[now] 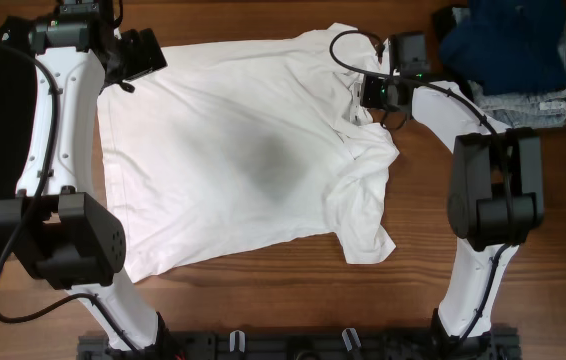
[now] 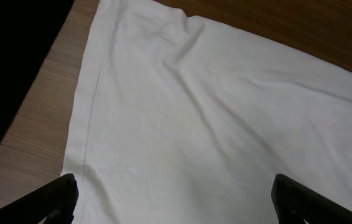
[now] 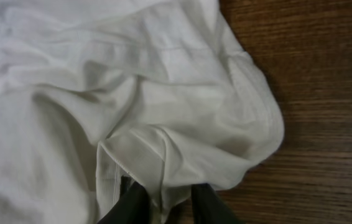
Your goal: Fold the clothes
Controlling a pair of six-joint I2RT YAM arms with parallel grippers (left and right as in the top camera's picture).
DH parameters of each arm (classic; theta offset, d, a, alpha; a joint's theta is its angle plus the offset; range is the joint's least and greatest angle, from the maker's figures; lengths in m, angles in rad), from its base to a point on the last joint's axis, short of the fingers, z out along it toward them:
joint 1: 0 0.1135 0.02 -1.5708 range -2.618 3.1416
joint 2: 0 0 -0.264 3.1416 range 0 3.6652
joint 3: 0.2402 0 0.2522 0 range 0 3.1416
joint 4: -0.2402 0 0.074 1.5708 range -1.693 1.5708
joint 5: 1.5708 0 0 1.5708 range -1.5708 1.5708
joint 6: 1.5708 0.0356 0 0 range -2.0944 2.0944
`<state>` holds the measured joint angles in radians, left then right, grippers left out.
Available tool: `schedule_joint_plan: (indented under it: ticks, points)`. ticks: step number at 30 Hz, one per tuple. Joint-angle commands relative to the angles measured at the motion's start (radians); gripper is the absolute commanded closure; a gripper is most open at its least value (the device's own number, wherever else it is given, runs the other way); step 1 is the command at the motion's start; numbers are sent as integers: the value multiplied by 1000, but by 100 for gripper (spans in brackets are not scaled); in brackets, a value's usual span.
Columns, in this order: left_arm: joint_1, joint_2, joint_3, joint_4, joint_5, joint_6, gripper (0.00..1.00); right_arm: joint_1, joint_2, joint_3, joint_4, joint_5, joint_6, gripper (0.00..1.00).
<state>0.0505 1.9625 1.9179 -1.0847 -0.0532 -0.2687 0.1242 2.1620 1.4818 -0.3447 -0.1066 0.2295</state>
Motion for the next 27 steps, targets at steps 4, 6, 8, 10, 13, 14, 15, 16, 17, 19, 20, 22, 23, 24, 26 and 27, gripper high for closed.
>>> schedule_joint_plan:
  ticks: [4,6,8,10,13,14,15,16,17,19,20,22,23,24,26,27]
  points:
    - [-5,3,0,-1,12,-8,0,-15,24,26,42,9,9,83]
    - [-5,3,0,-1,12,-8,0,-15,24,26,70,2,10,83]
    - [-5,3,0,-1,12,-8,0,-15,24,26,79,2,10,83]
    - [-5,3,0,-1,12,-8,0,-15,24,26,80,2,10,84]
    - [-5,3,0,-1,12,-8,0,-14,24,26,80,2,10,84]
    - [-5,3,0,-1,12,-8,0,-14,24,26,81,1,9,83]
    - [-5,3,0,-1,12,-9,0,-13,24,26,82,1,10,83]
    - [-5,3,0,-1,12,-9,0,-12,24,26,84,1,9,81]
    - [-5,3,0,-1,12,-9,0,-11,24,26,88,-1,9,80]
    - [-5,3,0,-1,12,-8,0,-8,24,26,98,-6,6,78]
    - [-5,3,0,-1,12,-8,0,-5,24,26,106,-6,6,77]
    - [-5,3,0,-1,12,-8,0,-2,24,26,120,-6,6,75]
    - [-5,3,0,-1,12,-8,0,2,24,26,126,-6,3,74]
    - [-5,3,0,-1,12,-8,0,4,24,26,132,-6,-2,73]
    - [-5,3,0,-1,12,-8,0,8,24,26,138,-6,-21,73]
    - [-5,3,0,-1,12,-8,0,11,25,26,138,-6,-28,73]
